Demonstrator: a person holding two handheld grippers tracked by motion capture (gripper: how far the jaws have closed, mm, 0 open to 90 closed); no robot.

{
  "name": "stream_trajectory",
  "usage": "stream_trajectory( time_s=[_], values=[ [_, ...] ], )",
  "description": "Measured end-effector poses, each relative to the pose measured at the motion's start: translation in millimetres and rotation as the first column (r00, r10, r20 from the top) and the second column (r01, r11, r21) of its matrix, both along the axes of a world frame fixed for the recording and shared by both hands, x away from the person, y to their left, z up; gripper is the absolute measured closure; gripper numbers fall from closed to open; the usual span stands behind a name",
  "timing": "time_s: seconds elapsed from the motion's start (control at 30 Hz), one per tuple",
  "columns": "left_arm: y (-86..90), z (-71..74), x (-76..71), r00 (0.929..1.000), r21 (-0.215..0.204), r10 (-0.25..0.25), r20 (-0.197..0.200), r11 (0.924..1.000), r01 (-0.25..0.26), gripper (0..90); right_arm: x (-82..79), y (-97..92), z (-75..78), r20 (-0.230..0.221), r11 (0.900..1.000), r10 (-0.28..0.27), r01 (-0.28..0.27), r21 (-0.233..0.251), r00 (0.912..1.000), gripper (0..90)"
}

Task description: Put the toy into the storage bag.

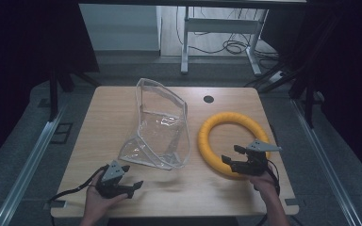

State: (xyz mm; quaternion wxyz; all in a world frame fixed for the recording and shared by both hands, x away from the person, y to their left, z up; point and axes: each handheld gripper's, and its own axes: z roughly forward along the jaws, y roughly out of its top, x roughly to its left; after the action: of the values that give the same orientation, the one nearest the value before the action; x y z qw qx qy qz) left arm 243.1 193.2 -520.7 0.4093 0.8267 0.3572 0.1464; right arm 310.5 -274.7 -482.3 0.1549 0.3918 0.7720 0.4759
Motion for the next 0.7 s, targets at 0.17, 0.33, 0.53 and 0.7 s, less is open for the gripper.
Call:
stream_trajectory(
  time_s=[0.17, 0.33, 0.53, 0.7],
  values=[
    [-2.7, -3.0, 0.6, 0.9998, 0.004, -0.008, -0.016, 1.0, 0.008, 21.0, 0.6, -1.9, -0.6, -0.003, 0.9997, -0.022, 0.022, 0.009, 0.9997, 25.0],
    [-1.6, -1.5, 0.3, 0.9998, 0.0, -0.005, -0.018, 1.0, 0.005, 21.0, 1.6, -4.7, -2.1, -0.022, 0.9995, -0.023, 0.023, 0.022, 0.9995, 23.8],
    [-3.1, -4.3, 1.2, 0.9996, 0.023, -0.005, -0.028, 0.9997, 0.006, 20.9, 0.9, -4.9, -2.2, -0.018, 0.9996, -0.018, 0.018, 0.02, 0.9997, 26.1],
    [-2.7, -3.7, 1.1, 0.9996, 0.02, -0.005, -0.028, 0.9998, 0.006, 20.9, 0.4, -4.4, -1.3, -0.013, 0.9997, -0.018, 0.018, 0.015, 0.9998, 26.9]
  ],
)
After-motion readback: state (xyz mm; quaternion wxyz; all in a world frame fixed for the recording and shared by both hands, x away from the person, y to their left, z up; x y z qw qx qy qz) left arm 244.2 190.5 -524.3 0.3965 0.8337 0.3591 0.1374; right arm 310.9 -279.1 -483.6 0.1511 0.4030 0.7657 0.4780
